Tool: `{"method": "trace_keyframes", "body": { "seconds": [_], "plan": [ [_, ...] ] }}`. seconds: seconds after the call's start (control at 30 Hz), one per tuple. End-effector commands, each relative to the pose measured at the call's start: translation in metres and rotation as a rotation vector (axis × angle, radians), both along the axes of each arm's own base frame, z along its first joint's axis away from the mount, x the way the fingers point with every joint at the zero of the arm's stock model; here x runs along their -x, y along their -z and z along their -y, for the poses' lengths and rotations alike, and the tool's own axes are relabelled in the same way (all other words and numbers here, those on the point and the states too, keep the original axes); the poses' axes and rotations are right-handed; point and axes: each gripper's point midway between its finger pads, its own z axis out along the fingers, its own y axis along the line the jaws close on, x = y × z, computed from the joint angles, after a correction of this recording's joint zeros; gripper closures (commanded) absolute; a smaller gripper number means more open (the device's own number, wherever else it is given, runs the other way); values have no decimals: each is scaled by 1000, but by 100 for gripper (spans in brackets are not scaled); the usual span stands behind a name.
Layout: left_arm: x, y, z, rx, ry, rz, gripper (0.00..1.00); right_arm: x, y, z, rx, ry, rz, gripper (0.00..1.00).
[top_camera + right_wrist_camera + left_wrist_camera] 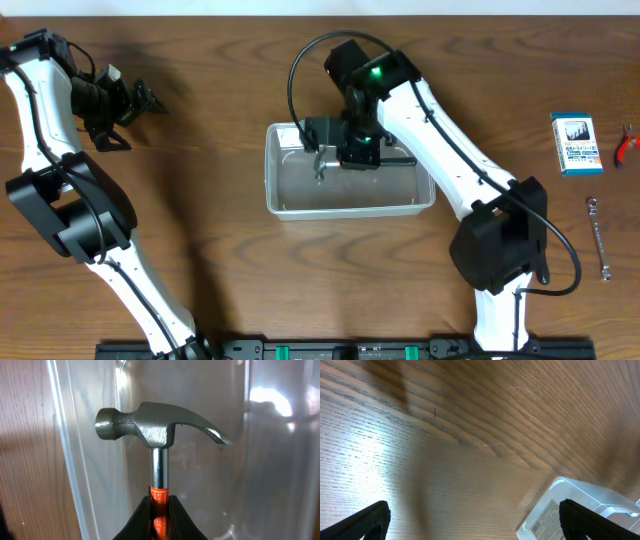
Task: Pack container
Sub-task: 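Lower the hammer into the clear box and open the right gripper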
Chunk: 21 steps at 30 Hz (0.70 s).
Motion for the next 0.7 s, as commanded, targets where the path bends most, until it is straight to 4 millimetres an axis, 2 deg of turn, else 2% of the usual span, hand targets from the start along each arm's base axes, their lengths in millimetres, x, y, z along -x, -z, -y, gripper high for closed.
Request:
{"method": "trace_keyframes", "body": {
  "seconds": [0.0, 0.17, 0.43, 0.67],
  "plan": [
    [-3, -15, -4, -24, -5, 39, 2, 8, 6, -2, -20, -19, -23, 91],
    [-3, -15, -4, -24, -5, 39, 2, 10, 26, -3, -25, -19, -31, 90],
    [-3, -15, -4, -24, -5, 39, 2, 4, 41, -11, -70, -21, -6, 90],
    [-3, -15, -4, -24, -5, 39, 2, 3, 67, -11, -78, -21, 9, 89]
  ]
}}
